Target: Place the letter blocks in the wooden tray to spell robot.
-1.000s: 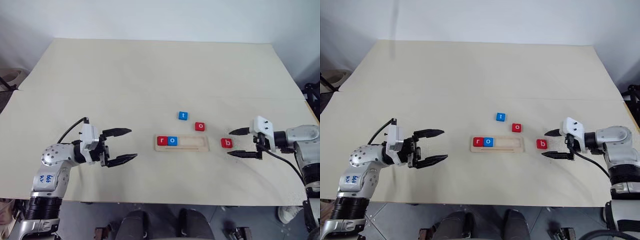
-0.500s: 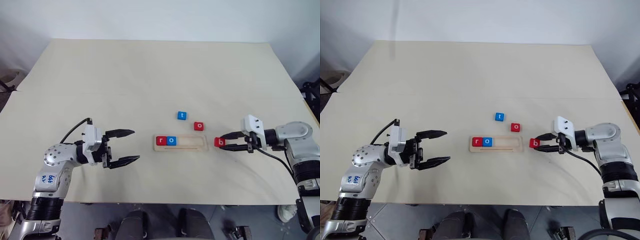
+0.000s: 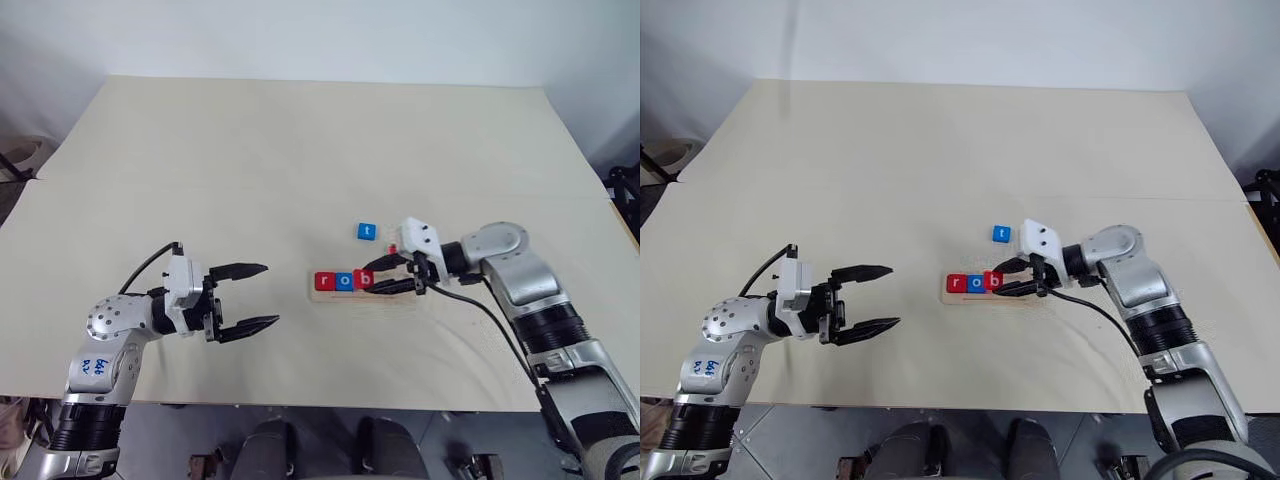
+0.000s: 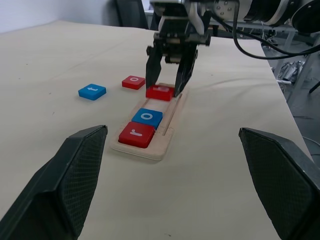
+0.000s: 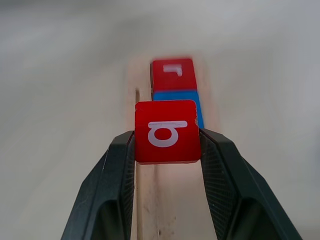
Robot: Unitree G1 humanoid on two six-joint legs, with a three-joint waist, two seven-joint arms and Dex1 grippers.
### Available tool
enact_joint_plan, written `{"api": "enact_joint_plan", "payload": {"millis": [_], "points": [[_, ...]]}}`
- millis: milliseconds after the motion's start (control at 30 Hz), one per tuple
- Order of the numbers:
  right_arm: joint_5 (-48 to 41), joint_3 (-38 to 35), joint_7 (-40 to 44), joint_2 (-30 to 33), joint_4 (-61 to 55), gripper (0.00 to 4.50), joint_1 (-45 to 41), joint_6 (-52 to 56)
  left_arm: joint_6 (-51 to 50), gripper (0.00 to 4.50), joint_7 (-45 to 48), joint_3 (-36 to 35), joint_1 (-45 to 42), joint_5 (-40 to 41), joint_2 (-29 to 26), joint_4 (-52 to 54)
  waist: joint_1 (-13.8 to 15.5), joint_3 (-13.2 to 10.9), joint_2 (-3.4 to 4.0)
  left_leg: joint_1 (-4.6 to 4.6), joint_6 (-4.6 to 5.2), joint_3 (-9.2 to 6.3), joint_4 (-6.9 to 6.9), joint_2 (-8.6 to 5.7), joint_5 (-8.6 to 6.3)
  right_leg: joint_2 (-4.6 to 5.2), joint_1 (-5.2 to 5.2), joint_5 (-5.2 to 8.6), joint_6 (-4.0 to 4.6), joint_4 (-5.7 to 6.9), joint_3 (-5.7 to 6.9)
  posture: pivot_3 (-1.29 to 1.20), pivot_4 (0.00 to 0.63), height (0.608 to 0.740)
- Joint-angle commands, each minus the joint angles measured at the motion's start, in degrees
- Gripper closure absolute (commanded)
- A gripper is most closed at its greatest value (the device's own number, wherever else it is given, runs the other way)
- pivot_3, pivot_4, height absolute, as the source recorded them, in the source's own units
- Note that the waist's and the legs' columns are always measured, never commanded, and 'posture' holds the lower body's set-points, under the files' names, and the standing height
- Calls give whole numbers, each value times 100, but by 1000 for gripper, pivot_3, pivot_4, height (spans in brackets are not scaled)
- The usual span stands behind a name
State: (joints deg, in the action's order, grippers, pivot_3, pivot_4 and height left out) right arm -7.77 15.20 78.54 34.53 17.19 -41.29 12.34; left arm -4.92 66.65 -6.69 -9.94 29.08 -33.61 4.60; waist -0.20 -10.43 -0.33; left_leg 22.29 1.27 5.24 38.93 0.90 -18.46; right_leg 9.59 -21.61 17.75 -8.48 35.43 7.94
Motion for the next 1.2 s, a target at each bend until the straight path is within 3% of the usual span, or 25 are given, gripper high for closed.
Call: {"api": "enact_joint_plan", "payload": {"millis": [33,967,1200], "points": [[202,15,-126,-23,212,3035,-186,-302,51,0,-67,-113,118,137,6,288,-10,0,0,0,0,1,0,0,0,-1,0,0,0,0,0,0,150,740],[368,-2,117,-68,538,3035,-382,-310,107,0,-220,-120,141,141,24,318,-15,-1,1,-1,-2,1,-2,2,-1,-4,-1,0,0,1,0,0,150,740],[340,0,152,-56,419,732,-333,-163,120,0,-217,-121,124,145,36,297,-12,0,1,-1,-2,1,-2,2,-1,-4,-1,0,0,0,-1,0,150,740]]}}
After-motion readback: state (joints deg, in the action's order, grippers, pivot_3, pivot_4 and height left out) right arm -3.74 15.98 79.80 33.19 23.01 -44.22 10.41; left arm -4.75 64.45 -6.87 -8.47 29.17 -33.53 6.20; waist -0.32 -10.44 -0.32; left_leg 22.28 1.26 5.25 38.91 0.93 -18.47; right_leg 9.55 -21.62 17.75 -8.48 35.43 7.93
